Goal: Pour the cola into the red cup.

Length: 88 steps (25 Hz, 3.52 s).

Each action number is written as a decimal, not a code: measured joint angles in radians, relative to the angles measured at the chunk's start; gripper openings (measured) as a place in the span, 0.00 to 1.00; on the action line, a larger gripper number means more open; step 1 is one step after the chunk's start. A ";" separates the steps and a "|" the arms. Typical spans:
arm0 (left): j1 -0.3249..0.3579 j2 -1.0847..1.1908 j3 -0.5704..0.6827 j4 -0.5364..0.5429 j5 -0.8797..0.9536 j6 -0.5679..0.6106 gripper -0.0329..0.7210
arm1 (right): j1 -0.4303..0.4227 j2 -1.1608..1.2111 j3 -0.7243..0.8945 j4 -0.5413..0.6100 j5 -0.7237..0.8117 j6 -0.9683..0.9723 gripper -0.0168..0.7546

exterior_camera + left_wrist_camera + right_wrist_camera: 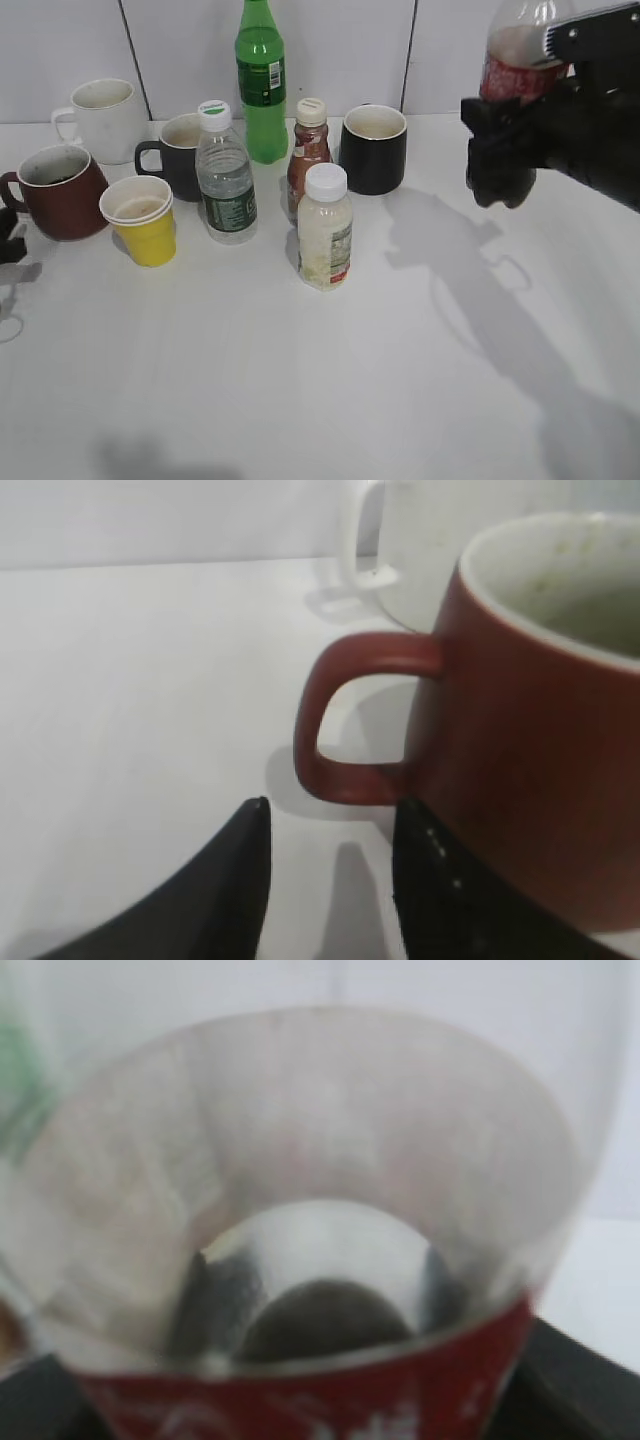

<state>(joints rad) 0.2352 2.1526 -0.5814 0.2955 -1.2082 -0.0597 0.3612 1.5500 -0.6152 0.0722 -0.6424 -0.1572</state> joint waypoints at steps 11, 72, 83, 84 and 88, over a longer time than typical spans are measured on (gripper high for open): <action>0.000 -0.464 0.318 0.010 -0.001 -0.003 0.47 | -0.079 0.298 0.000 0.051 -0.395 0.139 0.65; -0.375 -1.961 -0.015 -0.106 2.315 -0.174 0.47 | -0.010 -1.237 -0.009 -0.055 1.666 0.147 0.79; -0.375 -2.066 0.046 -0.254 2.265 -0.014 0.47 | -0.010 -1.508 0.102 -0.110 1.705 0.133 0.79; -0.375 -2.068 0.046 -0.254 2.264 -0.014 0.47 | -0.010 -1.508 0.104 -0.109 1.701 0.131 0.79; -0.375 -2.068 0.046 -0.256 2.265 -0.011 0.47 | -0.010 -1.508 0.108 -0.109 1.684 0.130 0.79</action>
<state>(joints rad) -0.1397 0.0851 -0.5354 0.0391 1.0571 -0.0711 0.3513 0.0419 -0.5072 -0.0365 1.0412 -0.0268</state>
